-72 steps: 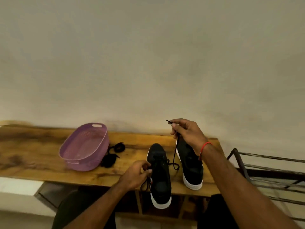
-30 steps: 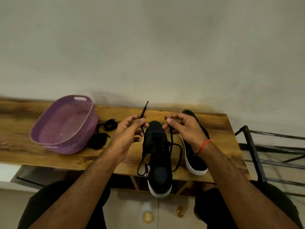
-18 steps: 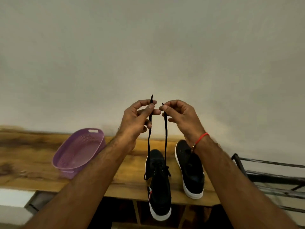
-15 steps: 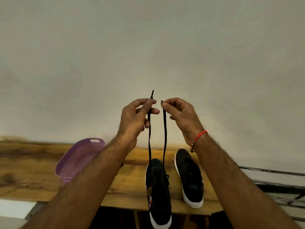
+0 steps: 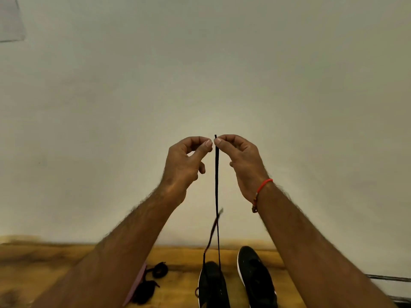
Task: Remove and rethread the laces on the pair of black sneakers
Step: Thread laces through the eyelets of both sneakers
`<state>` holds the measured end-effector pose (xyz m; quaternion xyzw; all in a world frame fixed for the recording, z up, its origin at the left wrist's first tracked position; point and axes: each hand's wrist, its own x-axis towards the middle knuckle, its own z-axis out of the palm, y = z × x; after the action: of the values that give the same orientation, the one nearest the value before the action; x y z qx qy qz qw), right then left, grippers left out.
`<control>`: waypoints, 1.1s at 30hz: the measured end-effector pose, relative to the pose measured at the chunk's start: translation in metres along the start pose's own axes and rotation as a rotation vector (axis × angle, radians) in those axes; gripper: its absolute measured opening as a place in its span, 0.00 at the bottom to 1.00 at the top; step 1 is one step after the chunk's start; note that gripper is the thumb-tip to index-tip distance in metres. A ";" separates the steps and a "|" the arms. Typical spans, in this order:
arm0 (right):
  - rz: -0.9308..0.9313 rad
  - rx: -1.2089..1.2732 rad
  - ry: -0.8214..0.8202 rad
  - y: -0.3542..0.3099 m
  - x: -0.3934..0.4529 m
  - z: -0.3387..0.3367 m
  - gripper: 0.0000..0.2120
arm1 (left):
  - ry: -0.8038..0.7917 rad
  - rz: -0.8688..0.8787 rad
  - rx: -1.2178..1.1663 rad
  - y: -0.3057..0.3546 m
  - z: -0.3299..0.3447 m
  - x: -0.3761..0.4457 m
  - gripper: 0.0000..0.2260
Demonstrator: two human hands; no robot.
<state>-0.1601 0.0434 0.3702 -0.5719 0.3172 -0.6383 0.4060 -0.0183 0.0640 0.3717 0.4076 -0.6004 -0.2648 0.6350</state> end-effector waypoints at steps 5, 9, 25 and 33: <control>0.046 -0.046 0.000 0.015 -0.008 -0.010 0.03 | -0.049 -0.047 0.237 -0.066 -0.015 -0.031 0.03; 0.131 -0.159 -0.065 0.063 -0.022 -0.025 0.02 | -0.080 -0.217 0.368 -0.155 -0.030 -0.068 0.05; 0.595 -0.326 -0.168 0.317 -0.081 -0.079 0.02 | -0.627 -0.626 0.551 -0.383 -0.020 -0.170 0.07; 0.551 -0.572 -0.474 0.353 -0.081 -0.081 0.02 | -0.707 -0.780 0.549 -0.372 -0.036 -0.131 0.03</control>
<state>-0.1840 -0.0558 0.0132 -0.6854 0.5193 -0.2452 0.4478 0.0559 -0.0167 -0.0094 0.6345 -0.6279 -0.4334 0.1238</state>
